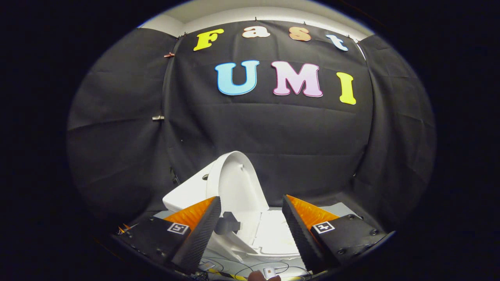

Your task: Open the toilet lid.

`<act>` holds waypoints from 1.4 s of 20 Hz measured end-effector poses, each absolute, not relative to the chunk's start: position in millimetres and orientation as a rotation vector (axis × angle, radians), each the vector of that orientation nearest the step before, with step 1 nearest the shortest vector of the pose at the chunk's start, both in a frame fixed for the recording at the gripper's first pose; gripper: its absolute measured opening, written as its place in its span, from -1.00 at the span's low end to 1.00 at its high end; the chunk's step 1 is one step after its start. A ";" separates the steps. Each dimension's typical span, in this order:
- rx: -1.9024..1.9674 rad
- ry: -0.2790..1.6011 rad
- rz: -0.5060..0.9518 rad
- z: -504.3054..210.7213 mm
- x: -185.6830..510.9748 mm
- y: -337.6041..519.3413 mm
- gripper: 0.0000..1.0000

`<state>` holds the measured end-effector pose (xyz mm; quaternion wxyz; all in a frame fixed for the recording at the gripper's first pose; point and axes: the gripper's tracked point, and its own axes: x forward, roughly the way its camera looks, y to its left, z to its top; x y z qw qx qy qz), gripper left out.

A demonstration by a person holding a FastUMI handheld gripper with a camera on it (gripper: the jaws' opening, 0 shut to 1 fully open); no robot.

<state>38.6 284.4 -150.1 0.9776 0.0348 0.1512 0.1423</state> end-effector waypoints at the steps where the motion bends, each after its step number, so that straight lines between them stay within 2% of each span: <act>1: 0.071 0.292 0.286 -144.2 38.8 278.1 0.98; 28: 0.136 0.075 0.139 -35.3 14.6 103.1 0.97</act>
